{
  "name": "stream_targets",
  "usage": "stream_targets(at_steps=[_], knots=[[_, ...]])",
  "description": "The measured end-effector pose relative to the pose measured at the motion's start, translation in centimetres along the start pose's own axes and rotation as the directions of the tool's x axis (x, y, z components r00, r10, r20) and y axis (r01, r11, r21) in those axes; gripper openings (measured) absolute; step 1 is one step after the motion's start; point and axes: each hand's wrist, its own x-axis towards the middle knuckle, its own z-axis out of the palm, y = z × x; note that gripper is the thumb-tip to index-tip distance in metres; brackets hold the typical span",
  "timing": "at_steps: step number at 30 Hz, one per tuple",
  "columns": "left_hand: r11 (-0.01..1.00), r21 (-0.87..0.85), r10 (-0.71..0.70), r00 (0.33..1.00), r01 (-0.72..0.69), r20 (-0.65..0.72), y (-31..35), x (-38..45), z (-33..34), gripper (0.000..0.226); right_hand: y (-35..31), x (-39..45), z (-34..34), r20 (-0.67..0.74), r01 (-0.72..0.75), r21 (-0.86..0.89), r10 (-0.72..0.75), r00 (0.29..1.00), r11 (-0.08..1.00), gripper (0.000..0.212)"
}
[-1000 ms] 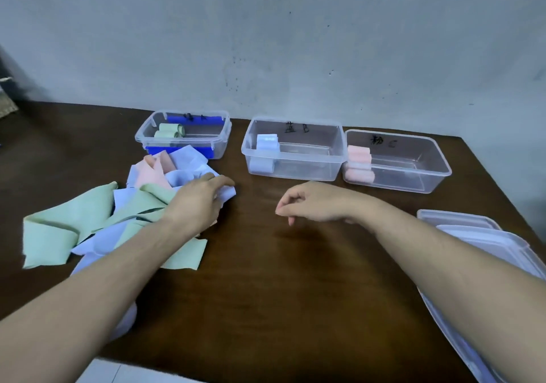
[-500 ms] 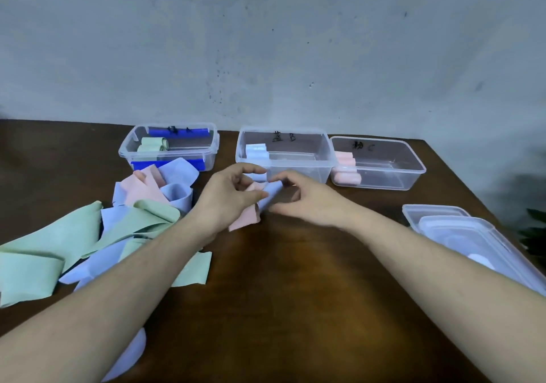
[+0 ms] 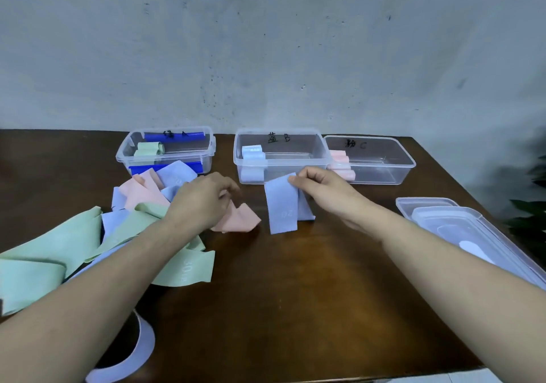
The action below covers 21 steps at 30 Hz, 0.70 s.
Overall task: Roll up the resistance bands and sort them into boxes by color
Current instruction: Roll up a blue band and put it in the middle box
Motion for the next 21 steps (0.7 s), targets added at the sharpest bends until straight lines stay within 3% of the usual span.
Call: stream_targets(at_steps=[2,3,7,9,12,16,19,21], knots=[[0.974,0.225,-0.002,0.999,-0.009,0.05,0.0,-0.2,-0.1,0.035,-0.2,-0.1,0.1,-0.016,-0.03,0.108,0.032,0.999,0.994,0.034],[0.972,0.236,-0.004,0.997,-0.013,0.071,0.2,-0.4,-0.1,0.045,-0.3,-0.2,0.1,-0.031,-0.048,0.126,0.052,0.998,0.991,0.032],[0.973,-0.019,0.232,0.973,-0.232,0.0,2.0,-1.7,0.7,0.081,-0.6,-0.8,0.5,-0.083,-0.115,0.143,0.128,0.988,0.983,0.029],[0.918,-0.024,0.393,0.918,-0.395,-0.052,2.9,-2.4,1.6,0.086,-0.7,-1.3,0.6,-0.06,-0.14,0.204,0.156,0.986,0.969,0.027],[0.826,0.067,0.564,0.818,-0.56,-0.11,3.5,-2.9,3.1,0.084,-0.8,-2.2,1.0,-0.027,-0.173,0.328,0.192,0.981,0.929,0.032],[0.723,-0.029,0.656,0.699,-0.691,-0.284,4.3,-3.3,2.9,0.04,-0.6,-3.4,1.3,-0.059,-0.191,0.33,0.222,0.973,0.924,0.037],[0.692,-0.316,0.623,0.758,-0.649,-0.194,4.9,-3.8,2.5,0.026,-0.1,-4.4,1.1,-0.069,-0.257,0.273,0.285,0.956,0.927,0.041],[0.672,-0.574,0.517,0.852,-0.467,-0.088,5.5,-4.3,2.2,0.023,0.3,-5.0,1.0,-0.043,-0.308,0.266,0.331,0.943,0.913,0.043]])
